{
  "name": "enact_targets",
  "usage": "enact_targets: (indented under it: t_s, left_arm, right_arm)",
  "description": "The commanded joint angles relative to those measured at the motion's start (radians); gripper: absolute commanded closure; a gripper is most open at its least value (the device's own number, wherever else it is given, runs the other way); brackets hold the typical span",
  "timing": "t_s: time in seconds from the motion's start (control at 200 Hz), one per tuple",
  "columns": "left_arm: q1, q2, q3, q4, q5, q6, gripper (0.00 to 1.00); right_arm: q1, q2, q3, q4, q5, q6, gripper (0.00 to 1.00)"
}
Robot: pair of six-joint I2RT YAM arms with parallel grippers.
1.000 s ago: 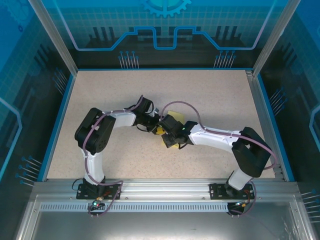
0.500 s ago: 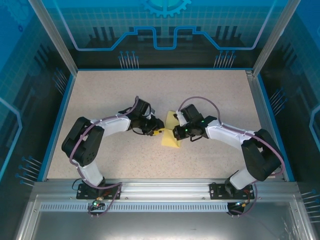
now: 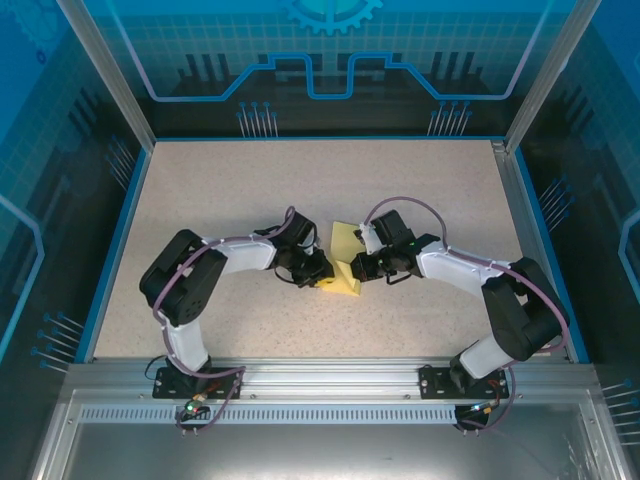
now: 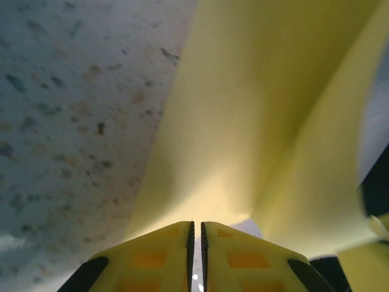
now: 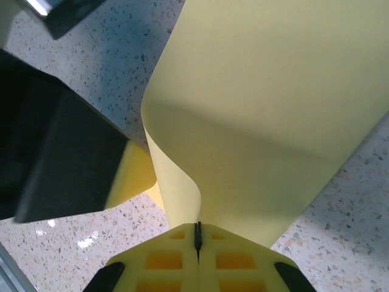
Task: Fold a paper plane with a square sheet of paper (pick it up from the middle)
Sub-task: Third fold the triangle at the center of the table.
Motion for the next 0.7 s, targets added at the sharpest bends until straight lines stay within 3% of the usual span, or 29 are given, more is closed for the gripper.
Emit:
enact_targets:
  t_s: [0.0, 0.26, 0.455, 0.695]
  left_arm:
    - [-0.005, 0.035, 0.037, -0.049, -0.026, 0.03, 0.85]
    - [0.004, 0.002, 0.066, -0.22, -0.188, 0.108, 0.87]
    - [0.029, -0.016, 0.047, -0.221, -0.194, 0.127, 0.87]
    - [0.029, -0.01, 0.075, -0.214, -0.184, 0.144, 0.85]
  right_arm:
    - [-0.012, -0.015, -0.007, 0.021, -0.009, 0.015, 0.95]
    - [-0.013, -0.001, 0.013, 0.035, -0.036, 0.028, 0.94]
    - [-0.012, 0.034, 0.038, 0.054, -0.075, 0.036, 0.94]
    - [-0.013, 0.124, 0.12, -0.016, -0.001, 0.021, 0.93]
